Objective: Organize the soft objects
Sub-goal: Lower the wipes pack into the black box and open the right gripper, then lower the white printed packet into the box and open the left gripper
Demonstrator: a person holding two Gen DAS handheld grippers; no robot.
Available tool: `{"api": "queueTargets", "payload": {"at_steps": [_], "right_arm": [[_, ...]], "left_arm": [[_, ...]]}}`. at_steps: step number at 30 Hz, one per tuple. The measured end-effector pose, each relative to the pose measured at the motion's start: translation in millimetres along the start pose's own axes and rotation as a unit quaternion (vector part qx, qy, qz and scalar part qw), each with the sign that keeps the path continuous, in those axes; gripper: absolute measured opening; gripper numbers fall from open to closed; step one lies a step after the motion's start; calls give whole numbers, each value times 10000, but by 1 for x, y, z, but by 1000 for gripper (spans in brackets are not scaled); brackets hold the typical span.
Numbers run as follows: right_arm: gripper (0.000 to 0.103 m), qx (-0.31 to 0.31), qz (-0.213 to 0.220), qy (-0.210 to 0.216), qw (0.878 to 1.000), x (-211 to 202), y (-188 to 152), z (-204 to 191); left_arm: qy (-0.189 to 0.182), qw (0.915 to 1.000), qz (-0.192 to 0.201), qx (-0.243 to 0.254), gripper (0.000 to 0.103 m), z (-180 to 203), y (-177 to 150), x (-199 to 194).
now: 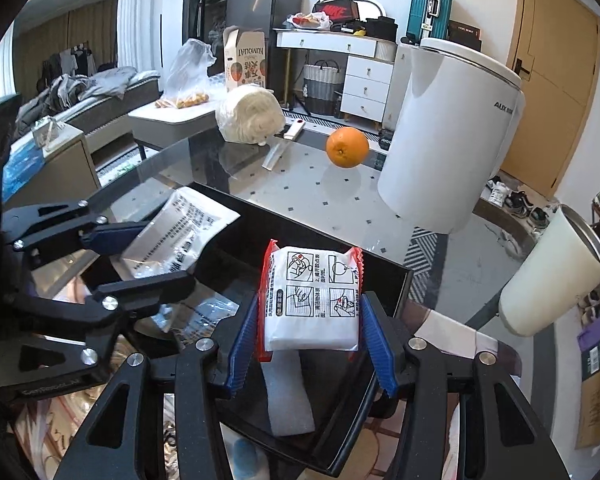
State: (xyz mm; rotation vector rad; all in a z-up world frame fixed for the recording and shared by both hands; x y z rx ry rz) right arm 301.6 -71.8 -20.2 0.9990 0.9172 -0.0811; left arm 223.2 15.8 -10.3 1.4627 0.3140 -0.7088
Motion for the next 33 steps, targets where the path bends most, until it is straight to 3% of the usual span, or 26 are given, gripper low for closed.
{"api": "queueTargets", "payload": {"at_steps": [13, 17, 20, 26, 28, 33], "right_arm": [[64, 4, 64, -103, 9999, -7, 0, 2], [76, 15, 130, -175, 9998, -11, 1, 5], [76, 52, 89, -141, 9998, -10, -3, 7], [76, 51, 35, -169, 9998, -14, -12, 9], [76, 97, 44, -168, 9998, -17, -13, 11], [77, 212, 149, -208, 9994, -33, -17, 18]], "left_arm": [[-45, 10000, -46, 2, 39, 1, 1, 2], [-79, 9999, -64, -3, 39, 1, 1, 3], [-135, 9999, -89, 1, 40, 1, 1, 2], [-72, 9997, -190, 108, 46, 3, 0, 3], [-98, 9997, -188, 90, 60, 5, 1, 1], [-137, 9998, -141, 19, 71, 6, 1, -8]]}}
Point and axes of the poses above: each gripper's, at about its wrist camera, not at the fingertips, and x roughly the way its jaws point, z to its right, y to its top, the point moved 6 cm from there along x, roughly the way its jaws point, and after that the axes turned 11 degrees about -y, right-handed, at the moved point
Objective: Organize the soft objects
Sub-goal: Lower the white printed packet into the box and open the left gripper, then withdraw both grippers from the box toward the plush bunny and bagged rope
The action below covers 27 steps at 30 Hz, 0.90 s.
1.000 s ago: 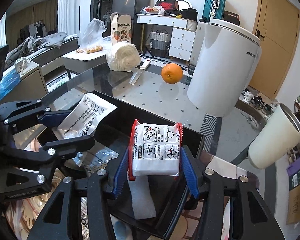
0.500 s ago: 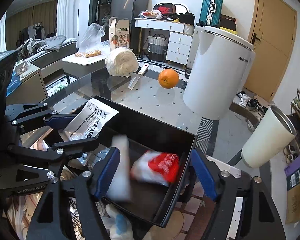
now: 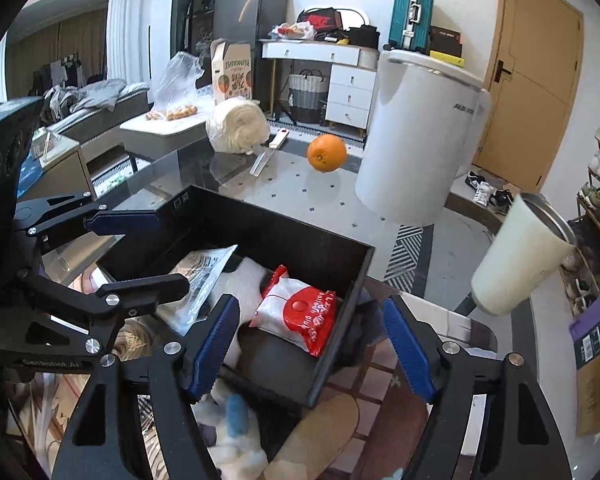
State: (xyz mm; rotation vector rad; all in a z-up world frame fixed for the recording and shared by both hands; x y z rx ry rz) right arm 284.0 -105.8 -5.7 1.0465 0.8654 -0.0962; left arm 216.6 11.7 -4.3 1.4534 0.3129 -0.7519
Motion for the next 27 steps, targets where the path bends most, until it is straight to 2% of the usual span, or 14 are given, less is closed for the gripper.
{"api": "queueTargets", "payload": {"at_steps": [1, 3, 6, 7, 14, 20, 27], "right_arm": [[78, 30, 17, 2, 10000, -2, 1, 1], [83, 107, 68, 2, 9999, -10, -1, 5], [86, 280, 140, 2, 9995, -24, -6, 11], [86, 332, 150, 16, 9993, -28, -7, 12], [100, 674, 217, 186, 9973, -64, -25, 8], [102, 806, 20, 77, 9967, -84, -44, 1], [102, 797, -38, 180, 9966, -94, -55, -8]], "left_arm": [[5, 10000, 46, -27, 80, 0, 0, -4], [8, 9998, 179, -67, 84, 0, 1, -13], [-16, 9993, 352, -147, 102, 1, 0, -27], [7, 9988, 473, -160, 103, 2, -1, -34], [161, 9970, 701, -270, 103, 4, -16, -64], [209, 9956, 824, -390, 103, 9, -34, -82], [250, 9957, 768, -464, 103, 13, -51, -87]]}}
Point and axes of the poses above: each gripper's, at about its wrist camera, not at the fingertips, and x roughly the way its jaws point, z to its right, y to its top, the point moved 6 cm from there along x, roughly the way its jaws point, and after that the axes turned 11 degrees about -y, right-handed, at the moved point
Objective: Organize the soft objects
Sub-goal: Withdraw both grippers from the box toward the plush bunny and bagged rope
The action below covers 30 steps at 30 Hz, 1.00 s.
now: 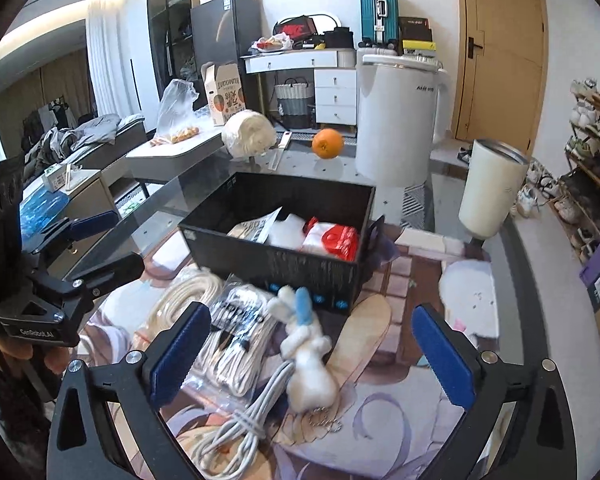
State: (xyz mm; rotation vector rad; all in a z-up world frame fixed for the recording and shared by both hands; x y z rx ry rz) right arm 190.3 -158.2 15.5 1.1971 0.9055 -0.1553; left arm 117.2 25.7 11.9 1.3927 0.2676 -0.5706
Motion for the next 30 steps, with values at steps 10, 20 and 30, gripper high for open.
{"api": "queueTargets", "payload": {"at_steps": [10, 20, 30], "right_arm": [[102, -104, -192, 62, 9997, 4, -14, -9], [102, 87, -271, -157, 9995, 12, -16, 13], [102, 256, -373, -112, 9989, 23, -21, 27]], "left_arm": [[26, 9999, -74, -142, 103, -7, -8, -2], [256, 9992, -291, -116, 103, -17, -16, 12], [369, 9950, -928, -3, 103, -19, -32, 41]]}}
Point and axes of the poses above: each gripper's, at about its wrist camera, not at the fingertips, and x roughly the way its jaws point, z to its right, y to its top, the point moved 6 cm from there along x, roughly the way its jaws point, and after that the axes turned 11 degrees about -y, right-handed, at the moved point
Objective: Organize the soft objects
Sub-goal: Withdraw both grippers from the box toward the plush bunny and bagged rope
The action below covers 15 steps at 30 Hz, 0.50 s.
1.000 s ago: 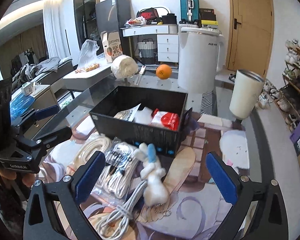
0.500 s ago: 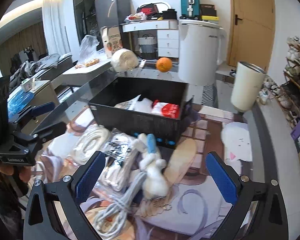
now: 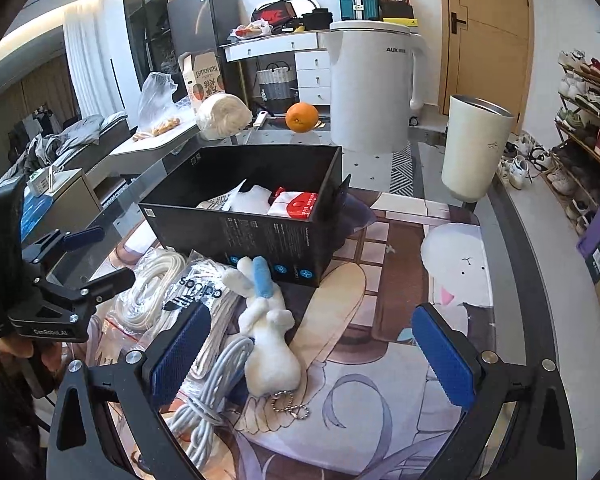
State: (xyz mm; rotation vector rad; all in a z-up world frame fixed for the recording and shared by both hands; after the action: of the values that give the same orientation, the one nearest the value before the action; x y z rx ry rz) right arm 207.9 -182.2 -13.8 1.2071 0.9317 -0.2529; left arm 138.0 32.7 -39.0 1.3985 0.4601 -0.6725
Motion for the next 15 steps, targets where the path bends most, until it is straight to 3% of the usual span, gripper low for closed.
{"api": "queueTargets", "payload": {"at_steps": [15], "right_arm": [[102, -107, -331, -250, 9991, 25, -16, 19]], "left_arm": [[-26, 9979, -566, 320, 103, 13, -5, 22]]}}
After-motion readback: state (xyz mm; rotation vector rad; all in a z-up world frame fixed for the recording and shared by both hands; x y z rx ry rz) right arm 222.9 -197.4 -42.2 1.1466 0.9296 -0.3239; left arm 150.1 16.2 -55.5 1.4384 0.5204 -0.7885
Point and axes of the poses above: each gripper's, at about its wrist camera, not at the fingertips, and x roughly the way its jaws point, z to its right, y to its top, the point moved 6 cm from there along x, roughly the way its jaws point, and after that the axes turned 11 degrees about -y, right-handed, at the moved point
